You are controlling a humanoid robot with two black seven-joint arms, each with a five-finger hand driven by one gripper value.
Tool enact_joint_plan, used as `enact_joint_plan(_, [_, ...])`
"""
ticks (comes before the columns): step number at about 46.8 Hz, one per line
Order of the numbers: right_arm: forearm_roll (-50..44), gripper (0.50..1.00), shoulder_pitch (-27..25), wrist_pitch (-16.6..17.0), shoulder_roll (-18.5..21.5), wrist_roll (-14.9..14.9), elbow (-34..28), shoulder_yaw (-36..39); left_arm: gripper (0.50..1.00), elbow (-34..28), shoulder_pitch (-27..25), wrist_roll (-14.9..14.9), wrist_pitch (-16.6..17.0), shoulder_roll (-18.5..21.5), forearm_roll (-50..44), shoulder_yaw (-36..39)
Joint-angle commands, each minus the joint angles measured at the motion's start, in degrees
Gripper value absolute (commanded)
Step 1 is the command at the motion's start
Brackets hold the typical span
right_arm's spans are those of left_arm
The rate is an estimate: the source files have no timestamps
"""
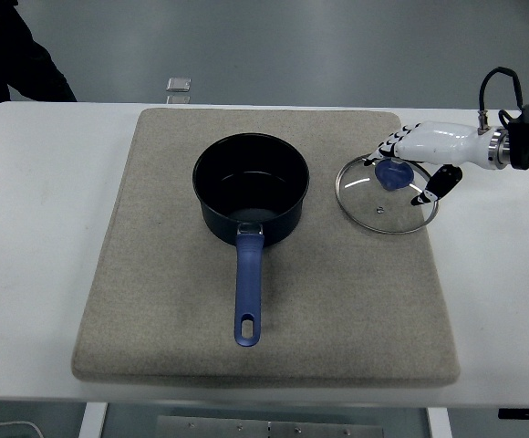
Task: Lift the pot lid and place it to the right of the pot.
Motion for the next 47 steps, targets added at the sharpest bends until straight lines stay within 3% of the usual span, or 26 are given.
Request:
enact_joint_plan(1, [0.19,0.919,-0.02,-0.02,0.04,0.00,0.00,0.03,1.000,0.04,0.00,0.00,0.00,0.00,0.00,0.00])
enact_joint_plan(23, [6.08,0.919,2.88,-0.02,-0.93,0.00,0.00,0.29,1.000,0.04,0.00,0.00,0.00,0.00,0.00,0.00])
enact_joint_plan(30, [12.49,0.919,2.18,0.33,-0.40,0.00,-0.44,5.29,1.000,0.04,0.00,0.00,0.00,0.00,0.00,0.00])
enact_joint_plan(38, [20.66,0.921,2.27,3.67,-0.93,0.00,-1.58,10.48,1.000,0.04,0.00,0.00,0.00,0.00,0.00,0.00])
enact_joint_plan(47, [31.04,0.919,1.48,6.49,-0.05,0.00,-7.91,12.33,1.000,0.04,0.00,0.00,0.00,0.00,0.00,0.00])
